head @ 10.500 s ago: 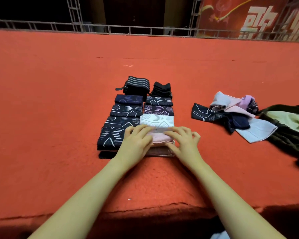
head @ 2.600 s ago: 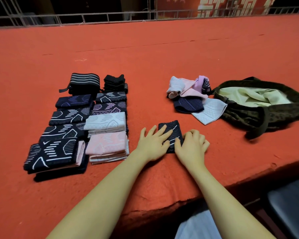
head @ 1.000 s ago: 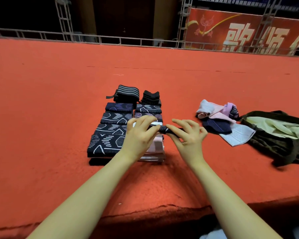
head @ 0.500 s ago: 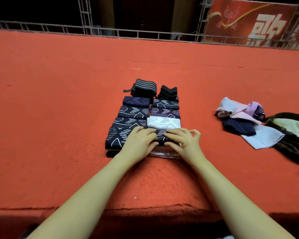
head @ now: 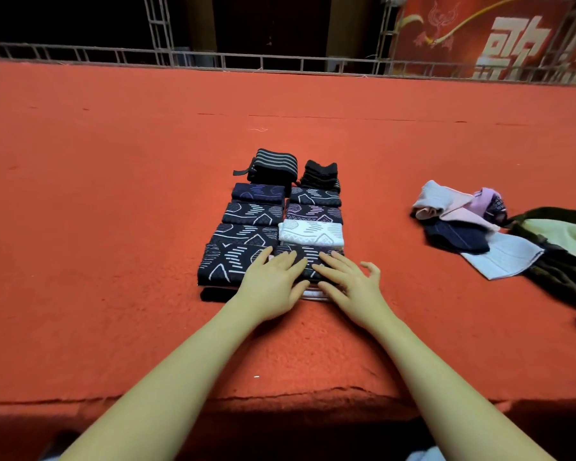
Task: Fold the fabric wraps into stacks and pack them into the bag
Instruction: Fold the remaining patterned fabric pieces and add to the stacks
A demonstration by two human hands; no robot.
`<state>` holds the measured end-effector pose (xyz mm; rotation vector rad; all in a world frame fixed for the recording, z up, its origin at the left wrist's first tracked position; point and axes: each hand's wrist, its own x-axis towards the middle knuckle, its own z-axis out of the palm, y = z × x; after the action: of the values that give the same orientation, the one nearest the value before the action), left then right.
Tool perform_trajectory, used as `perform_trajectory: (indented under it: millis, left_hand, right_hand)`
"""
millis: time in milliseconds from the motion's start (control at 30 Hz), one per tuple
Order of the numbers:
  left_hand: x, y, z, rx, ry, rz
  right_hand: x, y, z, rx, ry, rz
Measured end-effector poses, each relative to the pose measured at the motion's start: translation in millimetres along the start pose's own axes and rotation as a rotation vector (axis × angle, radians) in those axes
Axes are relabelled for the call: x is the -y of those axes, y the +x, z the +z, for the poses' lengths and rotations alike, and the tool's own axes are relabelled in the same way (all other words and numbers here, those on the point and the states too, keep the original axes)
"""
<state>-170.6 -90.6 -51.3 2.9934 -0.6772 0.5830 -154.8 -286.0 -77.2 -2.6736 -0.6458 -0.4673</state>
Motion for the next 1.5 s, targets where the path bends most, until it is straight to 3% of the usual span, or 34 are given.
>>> perform_trajectory:
  millis: [100,233,333,633,767,933,1267,1367,1500]
  left_hand:
    - [-4,-3,-3,0.082,-0.018,-0.025]
    - [-10,5,-8,-0.059,-0.008,-0.025]
    - [-27,25,-14,-0.145,-0.04,0.015]
    - [-122,99,10,-0.091,-0.169,0.116]
    - [-160,132,31,0.051,-0.283,0.114]
    - [-197,171,66,0.118,-0.312,0.092]
    - [-196,229,118,0.125,-0.411,0.04]
    - [-194,243,124,0.178,-0.395,0.06]
    - [-193,242,128,0.114,-0.422,0.046]
  right_hand:
    - [4,-3,-2,-0.037,0.088,0.023]
    - [6,-6,-11,-0.26,0.233,0.061]
    - [-11,-13,-21,-0.376,0.179,0.098]
    - [-104,-41,-48,-0.34,0.041,0.419]
    - [-153,-50,-60,-0.316,-0.032,0.59]
    - [-196,-43,-68,-0.257,-0.104,0.734]
    - [-248,-9,-59,-0.085,-0.31,0.657]
    - [-258,-4,-53,-0.169,-0.337,0.623]
    - [-261,0,-50,-0.302,-0.359,0.517]
